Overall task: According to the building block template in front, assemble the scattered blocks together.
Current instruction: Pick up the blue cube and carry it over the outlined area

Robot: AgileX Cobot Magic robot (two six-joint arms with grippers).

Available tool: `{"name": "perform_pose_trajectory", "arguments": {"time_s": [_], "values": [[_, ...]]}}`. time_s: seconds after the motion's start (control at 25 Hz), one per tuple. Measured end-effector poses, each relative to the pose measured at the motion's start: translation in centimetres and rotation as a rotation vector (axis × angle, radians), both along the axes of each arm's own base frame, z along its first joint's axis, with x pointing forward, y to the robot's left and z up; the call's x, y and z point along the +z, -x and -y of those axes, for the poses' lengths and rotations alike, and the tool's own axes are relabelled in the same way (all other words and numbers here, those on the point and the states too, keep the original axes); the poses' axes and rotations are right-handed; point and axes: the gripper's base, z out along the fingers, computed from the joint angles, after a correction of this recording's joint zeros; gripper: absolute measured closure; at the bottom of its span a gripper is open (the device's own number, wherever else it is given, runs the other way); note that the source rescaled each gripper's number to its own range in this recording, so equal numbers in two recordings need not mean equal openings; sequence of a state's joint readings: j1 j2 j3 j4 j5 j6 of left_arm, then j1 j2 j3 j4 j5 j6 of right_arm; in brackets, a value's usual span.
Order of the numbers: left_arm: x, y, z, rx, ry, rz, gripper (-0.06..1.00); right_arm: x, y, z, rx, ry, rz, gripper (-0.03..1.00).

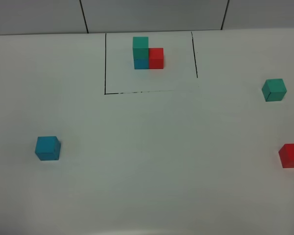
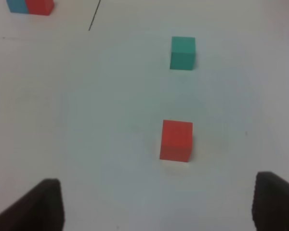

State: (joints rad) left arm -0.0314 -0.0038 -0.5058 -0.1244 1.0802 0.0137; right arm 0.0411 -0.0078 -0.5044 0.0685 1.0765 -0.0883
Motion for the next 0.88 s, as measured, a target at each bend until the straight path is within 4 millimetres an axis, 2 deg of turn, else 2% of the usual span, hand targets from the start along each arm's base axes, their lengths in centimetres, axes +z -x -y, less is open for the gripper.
{"name": "perform_pose_trajectory", "arguments": {"time_s": [0.88], "values": [[0.0,0.0,0.0,0.0,-0.001,0.0,0.21,0.0,0.0,0.0,0.0,0.0,0.0,0.32]]}}
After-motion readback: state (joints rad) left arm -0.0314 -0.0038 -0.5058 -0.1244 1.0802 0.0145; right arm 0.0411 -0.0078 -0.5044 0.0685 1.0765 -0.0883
